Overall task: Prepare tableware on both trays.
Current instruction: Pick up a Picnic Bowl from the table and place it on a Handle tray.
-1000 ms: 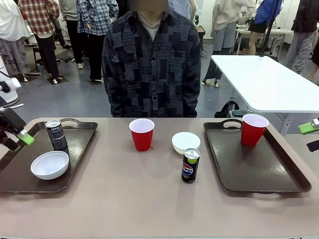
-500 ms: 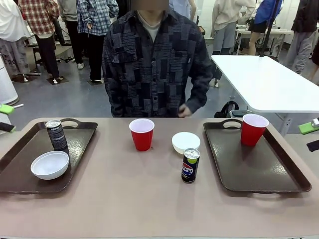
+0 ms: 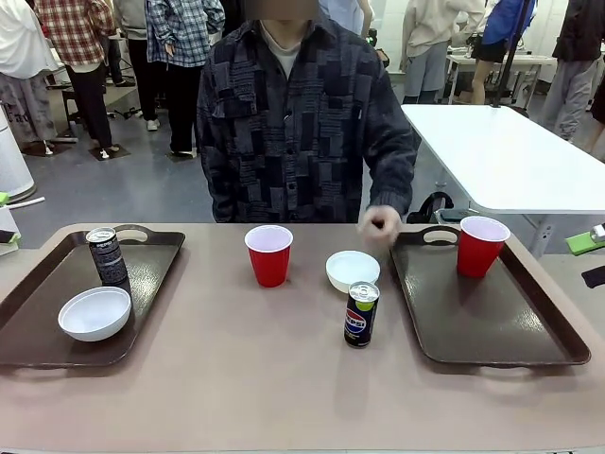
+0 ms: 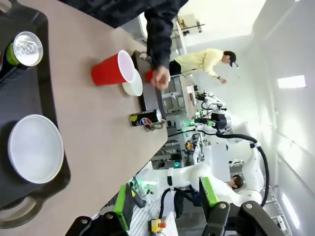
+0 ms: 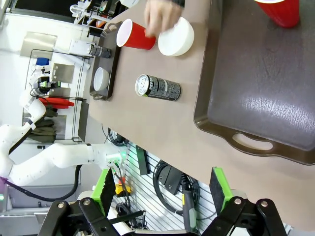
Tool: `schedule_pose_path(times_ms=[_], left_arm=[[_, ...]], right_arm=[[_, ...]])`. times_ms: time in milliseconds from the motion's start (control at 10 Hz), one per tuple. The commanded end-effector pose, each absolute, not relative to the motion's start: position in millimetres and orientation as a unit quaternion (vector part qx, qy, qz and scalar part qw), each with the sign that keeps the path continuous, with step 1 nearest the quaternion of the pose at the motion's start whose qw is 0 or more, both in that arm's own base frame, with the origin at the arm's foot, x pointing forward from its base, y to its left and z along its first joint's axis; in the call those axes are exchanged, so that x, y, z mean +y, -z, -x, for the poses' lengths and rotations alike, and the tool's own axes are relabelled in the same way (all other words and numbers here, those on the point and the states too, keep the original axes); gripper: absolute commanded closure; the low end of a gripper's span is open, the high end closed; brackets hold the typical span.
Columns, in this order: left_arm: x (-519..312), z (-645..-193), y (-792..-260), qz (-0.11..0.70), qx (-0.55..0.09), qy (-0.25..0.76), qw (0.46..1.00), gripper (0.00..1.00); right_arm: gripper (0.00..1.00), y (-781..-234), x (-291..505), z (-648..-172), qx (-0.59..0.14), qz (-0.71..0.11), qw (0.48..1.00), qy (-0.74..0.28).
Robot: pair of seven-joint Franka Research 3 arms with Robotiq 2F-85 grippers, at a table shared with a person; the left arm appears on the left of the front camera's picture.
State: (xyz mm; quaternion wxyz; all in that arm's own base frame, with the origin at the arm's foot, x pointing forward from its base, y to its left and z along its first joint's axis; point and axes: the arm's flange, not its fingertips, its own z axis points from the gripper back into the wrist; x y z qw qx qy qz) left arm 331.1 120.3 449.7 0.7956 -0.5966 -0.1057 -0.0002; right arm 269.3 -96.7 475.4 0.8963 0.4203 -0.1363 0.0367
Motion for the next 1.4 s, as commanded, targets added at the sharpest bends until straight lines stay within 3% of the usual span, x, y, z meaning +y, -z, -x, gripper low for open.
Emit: schedule_pose_path(times_ms=[0, 200, 300, 800, 1300], left_arm=[[115, -337, -450, 0.573, -0.103, 0.013, 0.813, 0.08], [104, -335, -452, 0.537, -0.103, 0.013, 0.837, 0.08], [112, -335, -451, 0.582, -0.099, 0.008, 0.807, 0.08], [112, -335, -451, 0.582, -0.099, 0.008, 0.807, 0.08], [112, -335, -451, 0.582, -0.099, 0.008, 0.807, 0.08]], right_arm=[[0.00, -475, -97, -271, -0.144, -0.433, 0.889, -0.045], [0.00, -484, -81, -273, -0.120, -0.380, 0.917, -0.030], [0.00, -494, -57, -281, -0.096, -0.334, 0.937, -0.026], [0.00, -473, 54, -343, -0.026, -0.188, 0.982, -0.017], [0.00, -451, 87, -361, -0.055, -0.134, 0.989, -0.030]])
